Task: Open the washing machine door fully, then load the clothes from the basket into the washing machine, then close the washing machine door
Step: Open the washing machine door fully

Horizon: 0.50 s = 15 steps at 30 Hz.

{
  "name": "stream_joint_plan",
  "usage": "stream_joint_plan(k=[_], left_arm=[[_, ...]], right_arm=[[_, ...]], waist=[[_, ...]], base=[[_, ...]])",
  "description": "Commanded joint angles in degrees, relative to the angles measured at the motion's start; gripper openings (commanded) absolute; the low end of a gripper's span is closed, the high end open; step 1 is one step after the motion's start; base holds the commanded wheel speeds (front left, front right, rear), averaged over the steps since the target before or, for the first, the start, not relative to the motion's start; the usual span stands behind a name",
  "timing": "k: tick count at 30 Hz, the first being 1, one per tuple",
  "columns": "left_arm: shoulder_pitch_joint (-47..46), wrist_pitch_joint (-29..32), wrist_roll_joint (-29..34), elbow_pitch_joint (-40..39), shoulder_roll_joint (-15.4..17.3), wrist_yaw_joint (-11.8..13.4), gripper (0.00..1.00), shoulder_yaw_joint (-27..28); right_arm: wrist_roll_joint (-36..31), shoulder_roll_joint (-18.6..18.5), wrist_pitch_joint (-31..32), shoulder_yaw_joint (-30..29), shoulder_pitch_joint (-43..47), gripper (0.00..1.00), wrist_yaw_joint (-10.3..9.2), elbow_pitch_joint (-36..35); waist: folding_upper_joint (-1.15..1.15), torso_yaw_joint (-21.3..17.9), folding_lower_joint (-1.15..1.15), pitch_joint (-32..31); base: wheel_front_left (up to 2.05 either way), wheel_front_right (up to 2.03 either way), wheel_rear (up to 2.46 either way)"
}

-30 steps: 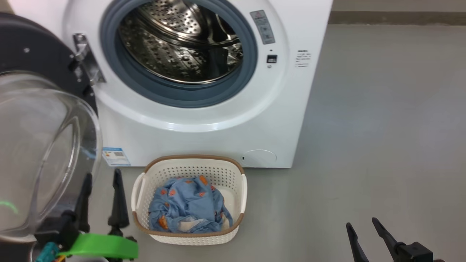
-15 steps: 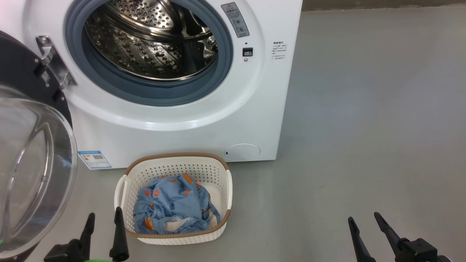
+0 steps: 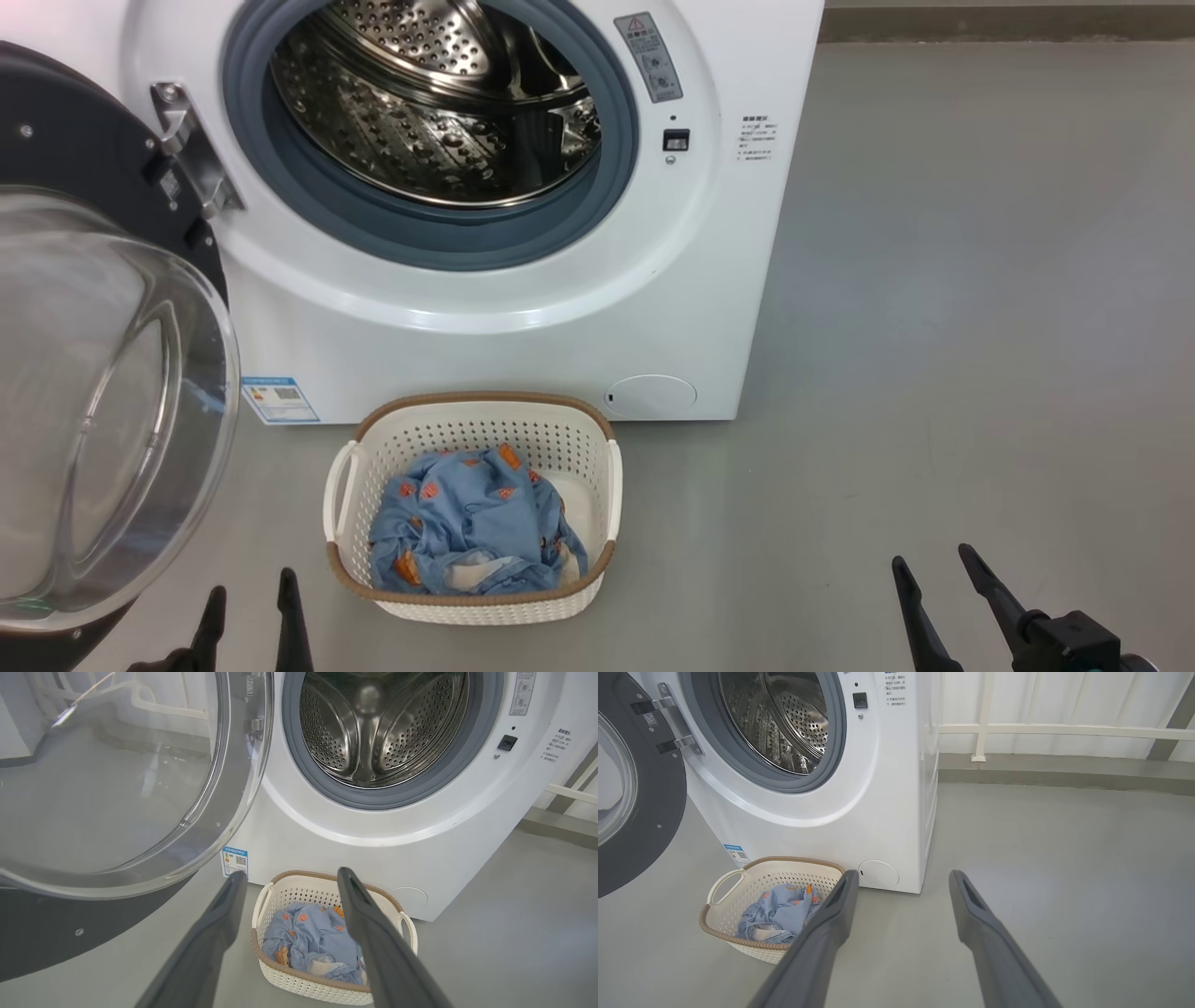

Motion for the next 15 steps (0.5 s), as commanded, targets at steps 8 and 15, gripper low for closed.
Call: stream_joint_plan(k=[8, 15], left_arm=[[-0.5, -0.5, 1.1, -0.5, 0.9, 1.0, 1.0, 2.3], [0.4, -0.5, 1.3, -0.4, 0.9, 1.2, 1.0, 2.6]], right_arm=[[0.1, -1.0, -0.7, 1.9, -2.1, 1.0, 0.09, -1.0], [0.1, -1.3, -0.7, 2.0, -1.4, 1.0, 0.09, -0.8]], waist=[[0.0, 0.2, 0.0, -0.6], [0.0, 0.1, 0.0, -1.1]], base=[[0.0, 0.0, 0.0], [0.0, 0.0, 0.0]])
